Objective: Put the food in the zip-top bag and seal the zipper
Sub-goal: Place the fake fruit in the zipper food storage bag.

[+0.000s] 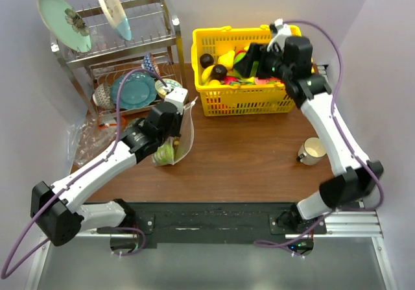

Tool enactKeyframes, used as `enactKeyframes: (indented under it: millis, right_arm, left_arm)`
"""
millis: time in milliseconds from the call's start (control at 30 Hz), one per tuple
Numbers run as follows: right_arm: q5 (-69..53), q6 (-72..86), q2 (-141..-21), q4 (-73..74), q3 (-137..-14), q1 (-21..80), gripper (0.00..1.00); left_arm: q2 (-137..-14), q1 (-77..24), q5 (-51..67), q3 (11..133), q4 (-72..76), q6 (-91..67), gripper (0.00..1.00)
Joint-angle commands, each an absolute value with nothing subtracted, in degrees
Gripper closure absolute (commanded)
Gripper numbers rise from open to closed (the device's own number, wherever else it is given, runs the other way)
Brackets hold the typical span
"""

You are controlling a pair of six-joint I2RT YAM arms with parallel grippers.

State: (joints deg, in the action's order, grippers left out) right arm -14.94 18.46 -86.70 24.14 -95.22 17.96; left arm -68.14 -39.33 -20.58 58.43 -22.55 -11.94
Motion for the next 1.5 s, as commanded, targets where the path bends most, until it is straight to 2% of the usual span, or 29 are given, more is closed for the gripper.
enactKeyframes:
  millis: [0, 133, 400, 700, 1100, 1467]
  right_arm:
    - [-21.62, 21.97, -76.66, 17.25, -83.52, 26.60, 0.40]
    - [-23.82, 28.28, -69.01, 11.08, -70.52, 33.12, 0.40]
    - [-19.70, 33.74, -66.80, 0.19, -57.59, 45.61, 0.42]
    - [-16.88, 36.03, -70.57, -7.73, -55.90, 47.81, 0.43]
    - [-10.38, 35.95, -75.50, -5.10, -55.81, 49.92, 0.43]
    - [-7.04, 36.21, -68.30, -11.69, -47.38, 50.01, 0.43]
  left_arm:
    - [-69.87, -39.11, -19.51, 62.75, -24.08, -15.03, 1.00]
    - [-71.28, -39.11, -18.28, 63.81, -25.05, -16.52, 1.00]
    - [-73.04, -39.02, -15.03, 66.18, -25.66, -19.33, 1.00]
    - [-72.34, -39.11, -12.04, 68.90, -28.21, -20.74, 1.00]
    - [-70.40, -38.94, -6.68, 70.93, -29.44, -23.73, 1.00]
    - [-70.49, -38.06, -4.48, 73.91, -30.85, -24.61, 1.00]
